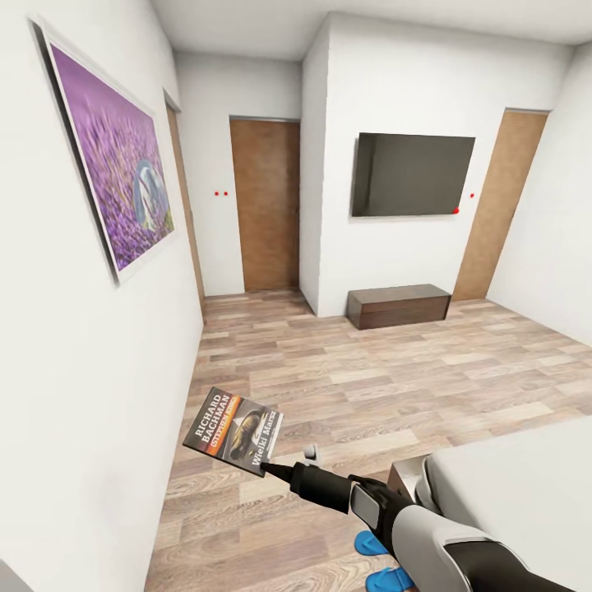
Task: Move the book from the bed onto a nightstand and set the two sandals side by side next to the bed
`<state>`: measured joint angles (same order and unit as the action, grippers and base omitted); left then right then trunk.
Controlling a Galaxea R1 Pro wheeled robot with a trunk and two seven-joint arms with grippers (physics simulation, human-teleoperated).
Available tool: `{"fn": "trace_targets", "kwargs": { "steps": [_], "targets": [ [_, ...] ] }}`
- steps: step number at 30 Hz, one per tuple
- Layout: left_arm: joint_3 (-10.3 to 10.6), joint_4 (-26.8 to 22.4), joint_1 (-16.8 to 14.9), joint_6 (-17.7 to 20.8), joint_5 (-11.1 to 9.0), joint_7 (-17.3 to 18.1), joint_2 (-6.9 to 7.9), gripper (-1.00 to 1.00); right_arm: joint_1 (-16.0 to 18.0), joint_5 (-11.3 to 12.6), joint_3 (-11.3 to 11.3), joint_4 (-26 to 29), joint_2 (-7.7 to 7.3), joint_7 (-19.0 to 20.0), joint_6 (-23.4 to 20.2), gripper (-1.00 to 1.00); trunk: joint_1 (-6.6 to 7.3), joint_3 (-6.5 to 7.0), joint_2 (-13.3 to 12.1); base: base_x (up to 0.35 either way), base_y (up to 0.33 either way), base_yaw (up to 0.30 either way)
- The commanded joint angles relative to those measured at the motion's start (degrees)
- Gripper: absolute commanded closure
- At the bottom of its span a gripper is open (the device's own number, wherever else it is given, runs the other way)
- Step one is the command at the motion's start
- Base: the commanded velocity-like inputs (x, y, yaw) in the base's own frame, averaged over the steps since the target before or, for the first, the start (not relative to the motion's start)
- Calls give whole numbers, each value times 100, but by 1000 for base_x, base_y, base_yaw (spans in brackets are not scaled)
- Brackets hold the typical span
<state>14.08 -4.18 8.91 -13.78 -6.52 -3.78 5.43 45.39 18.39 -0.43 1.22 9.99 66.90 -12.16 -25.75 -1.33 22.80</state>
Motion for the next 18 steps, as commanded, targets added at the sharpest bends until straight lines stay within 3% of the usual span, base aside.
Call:
{"fn": "trace_targets", "kwargs": {
  "steps": [1,18],
  "targets": [
    [51,-13,2,-5,-59,-17,2,-100,5,28,-8,-2,1,9,-60,100,-4,-12,12,0,0,13],
    [51,-13,3,-9,-59,-17,2,-100,2,28,-19,-2,1,0,-57,100,-4,-13,12,0,0,3]
  ]
}}
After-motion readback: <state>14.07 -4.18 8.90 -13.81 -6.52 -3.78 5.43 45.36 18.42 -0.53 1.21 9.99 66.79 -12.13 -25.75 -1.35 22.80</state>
